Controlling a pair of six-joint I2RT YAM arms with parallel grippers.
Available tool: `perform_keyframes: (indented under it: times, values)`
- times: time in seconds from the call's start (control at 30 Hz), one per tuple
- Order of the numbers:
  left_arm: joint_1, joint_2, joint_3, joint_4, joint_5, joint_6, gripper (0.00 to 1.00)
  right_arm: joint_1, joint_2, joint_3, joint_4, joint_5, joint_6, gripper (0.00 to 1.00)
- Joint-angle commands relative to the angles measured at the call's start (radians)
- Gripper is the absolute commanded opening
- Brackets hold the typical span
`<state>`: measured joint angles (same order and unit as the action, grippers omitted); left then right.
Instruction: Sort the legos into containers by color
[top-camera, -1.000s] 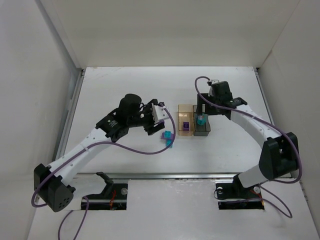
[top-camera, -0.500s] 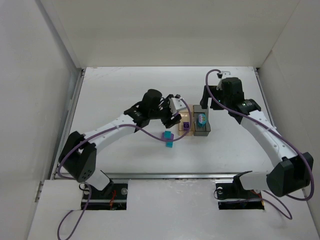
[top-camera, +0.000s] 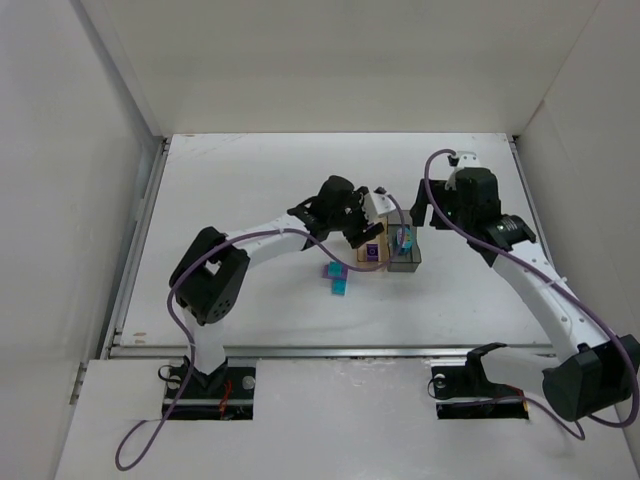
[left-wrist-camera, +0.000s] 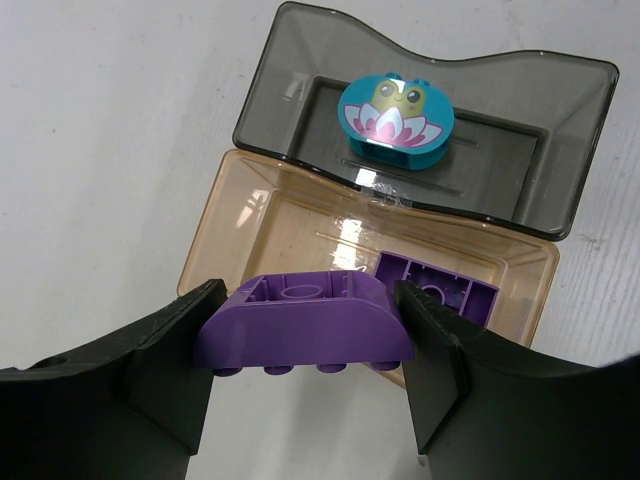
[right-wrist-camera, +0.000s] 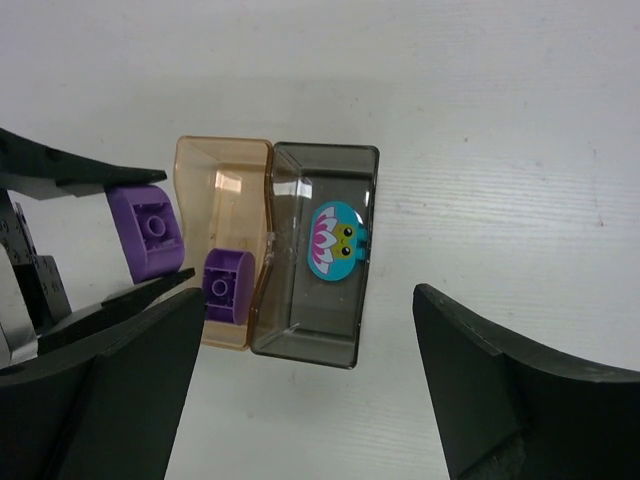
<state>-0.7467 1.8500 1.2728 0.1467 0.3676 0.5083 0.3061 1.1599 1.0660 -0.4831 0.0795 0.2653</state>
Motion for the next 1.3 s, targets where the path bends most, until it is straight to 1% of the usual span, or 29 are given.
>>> perform_keyframes:
  times: [0.0,0.03,0.13,0.17,0.2,0.23,0.37,0.5,0.53,0.6,0.67,0.7,0.77,0.8,0.83,0.87,0.9,0.93,1.0,1.03,1.07,1.13,1.2,1.23,1.27]
  values:
    - [0.007,0.001,0.046,0.021,0.051,0.042,0.54,-0.009,-0.003,0.008,0.028,0.026,-0.005,0.89]
    - [0.016,0.014,0.059,0.021,0.062,0.042,0.62,-0.009,-0.003,0.018,0.018,0.026,-0.005,0.89]
    - [0.017,0.023,0.077,0.01,0.109,0.078,0.73,-0.009,0.015,0.031,0.018,0.026,-0.024,0.89]
    - [0.017,0.023,0.077,-0.002,0.12,0.078,0.85,-0.009,0.015,0.04,0.018,0.026,-0.024,0.89]
    - [0.017,0.023,0.077,-0.002,0.129,0.09,0.98,-0.009,0.027,0.04,0.018,0.026,-0.034,0.89]
    - [0.017,0.023,0.088,-0.021,0.139,0.09,1.0,-0.009,0.027,0.049,0.018,0.026,-0.034,0.89]
    - [0.017,0.011,0.097,-0.053,0.14,0.104,1.0,-0.018,0.05,0.058,0.018,0.016,-0.034,0.89]
    - [0.017,-0.032,0.151,-0.148,0.157,0.104,1.0,-0.018,0.05,0.068,0.018,0.005,-0.034,0.89]
    - [0.017,-0.05,0.151,-0.198,0.166,0.114,1.0,-0.018,0.05,0.068,0.018,0.005,-0.034,0.89]
    - [0.017,-0.127,0.152,-0.246,0.191,0.176,1.0,-0.018,0.021,0.057,0.018,0.005,-0.043,0.89]
    - [0.017,-0.19,0.126,-0.344,0.238,0.258,1.0,-0.018,-0.009,0.025,0.027,-0.004,-0.043,0.89]
    - [0.029,-0.255,0.091,-0.443,0.257,0.377,1.0,-0.018,-0.019,0.006,0.028,-0.015,-0.043,0.89]
    - [0.04,-0.307,0.056,-0.55,0.269,0.493,1.0,-0.018,-0.037,-0.012,0.037,-0.03,-0.043,0.89]
    - [0.04,-0.337,0.015,-0.588,0.26,0.525,0.97,-0.018,-0.052,-0.012,0.037,-0.043,-0.043,0.89]
    - [0.049,-0.337,-0.007,-0.611,0.26,0.526,0.97,-0.018,-0.052,-0.029,0.037,-0.043,-0.034,0.89]
    - [0.049,-0.347,-0.029,-0.643,0.26,0.515,0.92,-0.018,-0.064,-0.047,0.046,-0.043,-0.034,0.89]
    - [0.049,-0.347,-0.047,-0.653,0.26,0.515,0.89,-0.018,-0.075,-0.057,0.061,-0.052,-0.018,0.89]
    - [0.049,-0.335,-0.074,-0.653,0.26,0.504,0.86,-0.018,-0.075,-0.066,0.061,-0.052,-0.005,0.89]
    - [0.049,-0.316,-0.085,-0.63,0.26,0.477,0.8,-0.018,-0.085,-0.078,0.075,-0.073,0.006,0.89]
    - [0.049,-0.296,-0.085,-0.618,0.24,0.467,0.78,-0.018,-0.095,-0.078,0.084,-0.073,0.006,0.89]
    - [0.049,-0.285,-0.085,-0.608,0.24,0.467,0.78,-0.018,-0.095,-0.078,0.084,-0.084,0.006,0.89]
    - [0.049,-0.265,-0.085,-0.608,0.228,0.528,0.78,-0.018,-0.095,-0.078,0.084,-0.093,0.006,0.89]
    - [0.049,-0.238,-0.073,-0.628,0.247,0.585,0.78,-0.018,-0.095,-0.078,0.084,-0.093,0.006,0.89]
    - [0.049,-0.227,-0.061,-0.678,0.257,0.622,0.8,-0.018,-0.095,-0.068,0.071,-0.093,-0.003,0.89]
    - [0.049,-0.201,-0.061,-0.702,0.266,0.678,0.84,-0.018,-0.095,-0.067,0.06,-0.093,-0.003,0.89]
